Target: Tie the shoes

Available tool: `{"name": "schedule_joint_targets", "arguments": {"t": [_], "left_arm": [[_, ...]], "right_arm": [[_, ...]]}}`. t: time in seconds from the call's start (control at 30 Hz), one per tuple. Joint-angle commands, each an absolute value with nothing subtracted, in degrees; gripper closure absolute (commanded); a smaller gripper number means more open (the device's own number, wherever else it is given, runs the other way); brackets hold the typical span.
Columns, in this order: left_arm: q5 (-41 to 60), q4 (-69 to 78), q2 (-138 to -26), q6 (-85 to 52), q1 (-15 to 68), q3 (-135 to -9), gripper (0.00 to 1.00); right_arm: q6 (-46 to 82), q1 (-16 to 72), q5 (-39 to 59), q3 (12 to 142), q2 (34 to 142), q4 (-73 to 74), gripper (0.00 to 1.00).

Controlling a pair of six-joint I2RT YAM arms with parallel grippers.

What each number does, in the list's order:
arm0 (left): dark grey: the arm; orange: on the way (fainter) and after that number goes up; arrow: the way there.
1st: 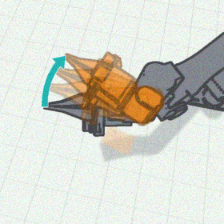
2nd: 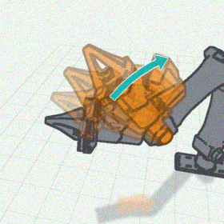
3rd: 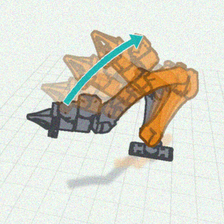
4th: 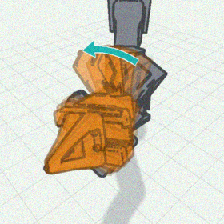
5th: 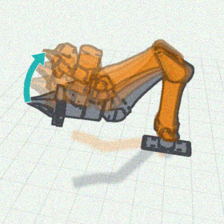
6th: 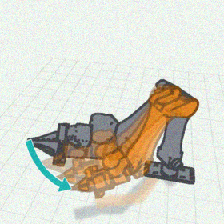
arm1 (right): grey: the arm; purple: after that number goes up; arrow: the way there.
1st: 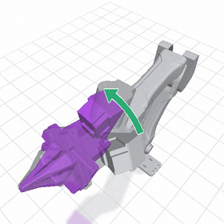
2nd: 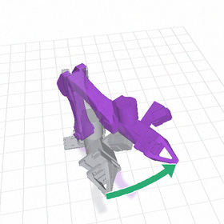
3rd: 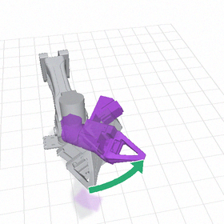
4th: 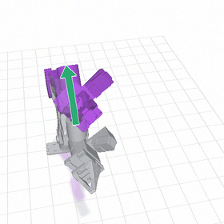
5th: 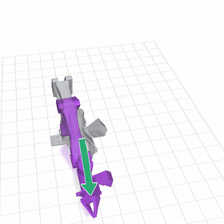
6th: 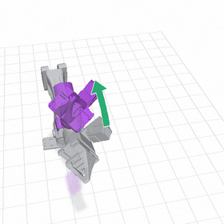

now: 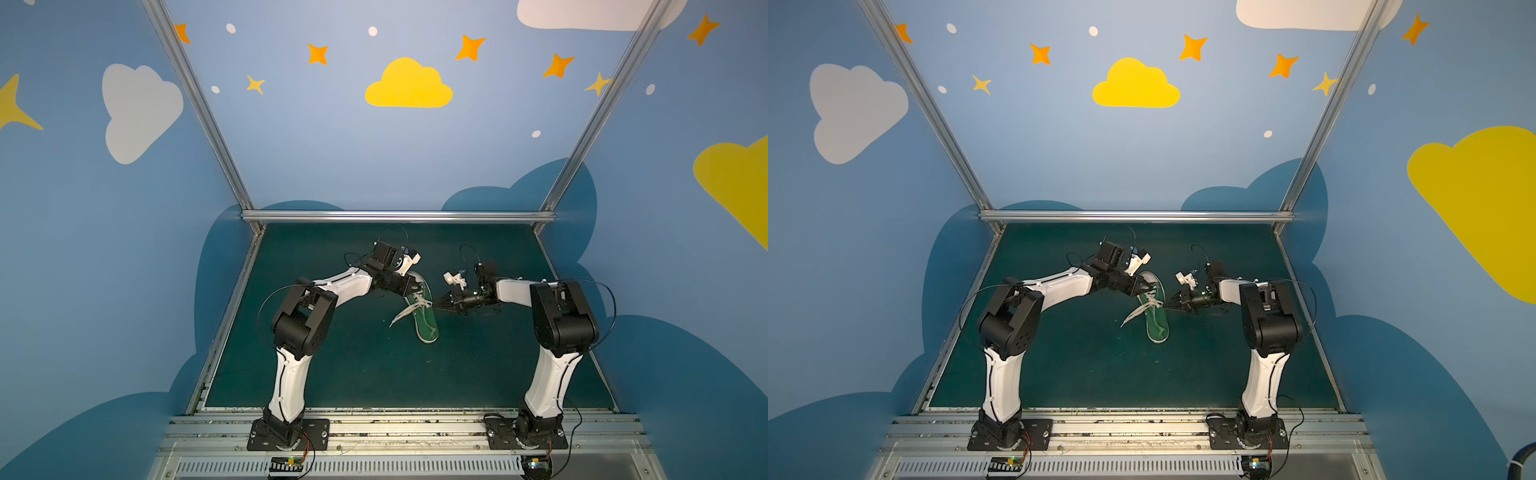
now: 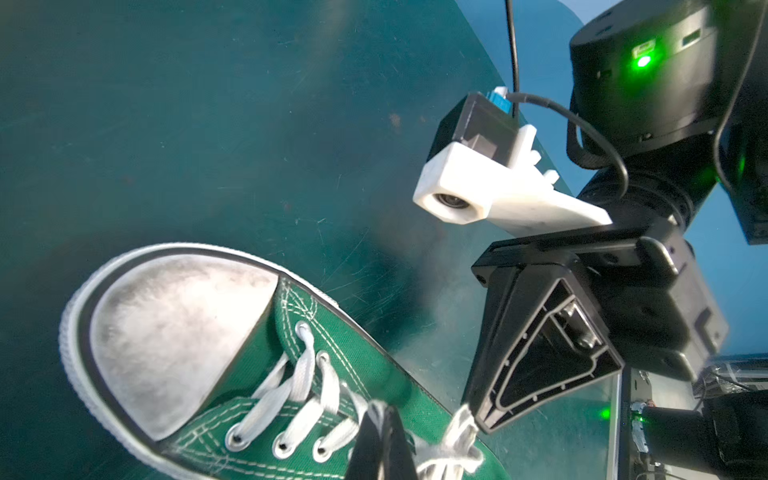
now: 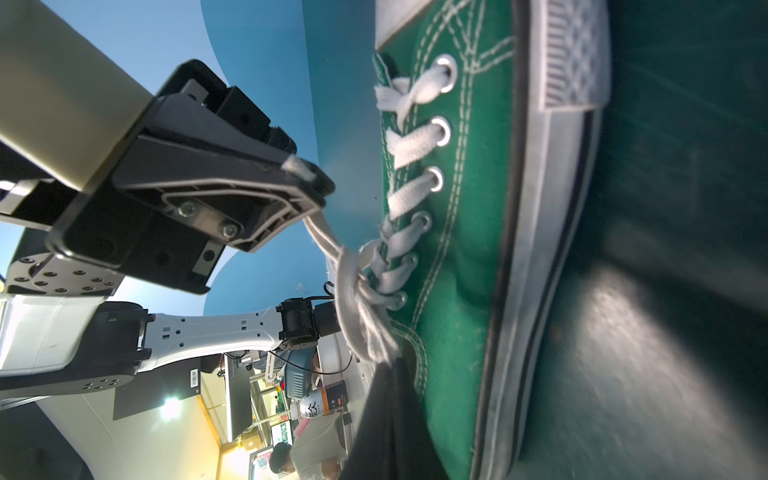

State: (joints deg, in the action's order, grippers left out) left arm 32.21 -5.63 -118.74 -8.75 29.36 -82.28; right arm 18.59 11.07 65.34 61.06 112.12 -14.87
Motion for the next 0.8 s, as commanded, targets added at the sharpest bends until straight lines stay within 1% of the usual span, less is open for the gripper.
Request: {"name": "schedule_joint_targets", "arguments": {"t": [0.0, 0.2, 0.47, 0.6, 0.77], "left_arm": [[32.07, -6.44, -116.84, -7.10, 28.24, -82.69, 0.97], [31.49, -8.91, -117.31, -4.18, 27.70, -83.83, 0.97], [31.85, -10.15, -118.29, -3.60, 27.01, -84.74, 0.97], [32.04, -10.06, -118.29, -3.69, 26.72, -84.38, 0.97], [32.01, -9.87, -118.43, -3.69, 26.48, -84.02, 0.97]], "right_arm": [[16.79, 10.29, 65.03, 59.88, 109.64, -16.42, 1.00], [15.82, 9.41, 64.57, 58.82, 109.77, -17.27, 1.00], [16.91, 7.02, 63.72, 56.22, 109.34, -16.30, 1.00], [19.15, 5.91, 64.09, 53.85, 108.22, -13.16, 1.00], [18.90, 5.51, 62.82, 53.01, 108.15, -14.00, 1.00]]}}
